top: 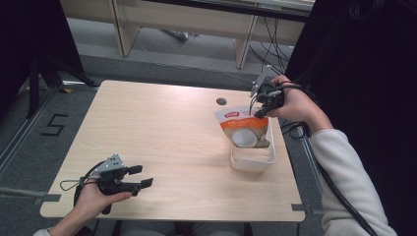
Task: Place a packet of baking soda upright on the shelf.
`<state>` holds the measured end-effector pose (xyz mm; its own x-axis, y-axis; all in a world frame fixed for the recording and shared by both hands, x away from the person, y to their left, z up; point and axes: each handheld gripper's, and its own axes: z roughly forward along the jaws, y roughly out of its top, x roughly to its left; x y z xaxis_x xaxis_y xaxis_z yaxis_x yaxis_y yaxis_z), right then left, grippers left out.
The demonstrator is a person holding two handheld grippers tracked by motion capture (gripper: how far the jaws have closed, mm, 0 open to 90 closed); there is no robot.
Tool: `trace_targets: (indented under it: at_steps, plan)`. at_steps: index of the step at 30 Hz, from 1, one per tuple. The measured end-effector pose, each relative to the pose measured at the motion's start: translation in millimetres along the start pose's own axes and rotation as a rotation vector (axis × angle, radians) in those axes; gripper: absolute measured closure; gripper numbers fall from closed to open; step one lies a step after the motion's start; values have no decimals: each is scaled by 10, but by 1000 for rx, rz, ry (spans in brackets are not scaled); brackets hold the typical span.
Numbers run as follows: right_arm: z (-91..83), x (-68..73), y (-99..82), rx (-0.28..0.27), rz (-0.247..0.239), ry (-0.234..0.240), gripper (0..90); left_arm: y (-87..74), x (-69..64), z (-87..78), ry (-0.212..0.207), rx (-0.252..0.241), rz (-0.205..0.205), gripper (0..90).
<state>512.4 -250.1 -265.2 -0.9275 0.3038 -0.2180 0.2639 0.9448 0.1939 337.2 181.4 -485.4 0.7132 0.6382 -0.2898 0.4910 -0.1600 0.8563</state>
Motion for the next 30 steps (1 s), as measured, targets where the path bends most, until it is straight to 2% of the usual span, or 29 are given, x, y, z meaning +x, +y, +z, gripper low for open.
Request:
trace_targets:
  at_steps: [1, 10, 12, 16, 18, 20, 21, 23, 27, 28, 29, 30]
  plan:
    - [-10, 8, -5, 4, 17, -9, 900, -1, -6, 0, 2, 0, -9, 295]
    - [23, 13, -13, 12, 9, -8, 900, -2, -7, 0, 4, -1, -12, 294]
    - [37, 19, -10, 21, 1, -10, 900, 1, 0, 1, 1, -1, -2, 294]
    - [37, 19, -20, 21, 15, -9, 900, -2, -7, 0, 5, -1, -11, 295]
    - [44, 7, -32, 20, 5, -1, 900, -2, -7, 0, 5, -2, -12, 295]
    - [46, 8, -41, 22, 7, -3, 900, 1, -1, 0, 0, 0, 0, 295]
    - [41, 18, -47, 26, 18, -9, 900, -1, -7, 2, 3, 0, -10, 295]
    - [44, 5, -59, 21, 6, 1, 900, 1, -3, 1, 1, 1, 2, 295]
    - [52, -7, -81, 27, 16, -8, 900, 1, -3, 1, 2, -1, -1, 295]
    - [55, -13, -87, 27, 11, -10, 900, 0, -7, 1, 3, -1, -9, 295]
    - [69, -33, -95, 21, -14, -10, 900, -1, -6, 2, 3, -2, -9, 294]
    - [69, -33, -95, 21, -14, -10, 900, -1, -6, 2, 3, -2, -9, 294]
